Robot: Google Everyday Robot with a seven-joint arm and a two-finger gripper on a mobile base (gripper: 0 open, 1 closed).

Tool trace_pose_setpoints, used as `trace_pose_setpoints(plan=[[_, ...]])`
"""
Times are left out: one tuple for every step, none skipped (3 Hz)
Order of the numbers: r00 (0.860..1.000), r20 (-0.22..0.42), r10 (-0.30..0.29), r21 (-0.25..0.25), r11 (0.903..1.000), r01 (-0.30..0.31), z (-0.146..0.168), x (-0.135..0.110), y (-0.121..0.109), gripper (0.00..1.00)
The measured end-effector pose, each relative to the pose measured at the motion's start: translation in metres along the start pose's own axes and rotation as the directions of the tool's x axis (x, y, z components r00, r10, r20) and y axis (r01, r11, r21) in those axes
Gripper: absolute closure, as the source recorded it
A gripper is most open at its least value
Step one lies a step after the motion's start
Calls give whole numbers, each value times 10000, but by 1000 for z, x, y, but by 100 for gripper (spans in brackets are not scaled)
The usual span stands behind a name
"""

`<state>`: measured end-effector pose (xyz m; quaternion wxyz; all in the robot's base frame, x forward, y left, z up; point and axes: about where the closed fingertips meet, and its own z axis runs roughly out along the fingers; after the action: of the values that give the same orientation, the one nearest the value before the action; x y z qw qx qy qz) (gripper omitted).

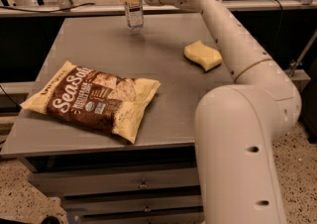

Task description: Move blue plastic bottle near brown chip bag

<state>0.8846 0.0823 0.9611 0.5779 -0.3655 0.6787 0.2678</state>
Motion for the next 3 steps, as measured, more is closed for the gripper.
trace_pose_setpoints(plan=[[9998, 150, 116, -185, 9998, -113, -29, -4, 23, 100], [9944, 1049, -84, 189, 9998, 65, -94, -46, 46, 100], [9892, 1457, 183, 202, 9996, -215, -142, -54, 87, 100]])
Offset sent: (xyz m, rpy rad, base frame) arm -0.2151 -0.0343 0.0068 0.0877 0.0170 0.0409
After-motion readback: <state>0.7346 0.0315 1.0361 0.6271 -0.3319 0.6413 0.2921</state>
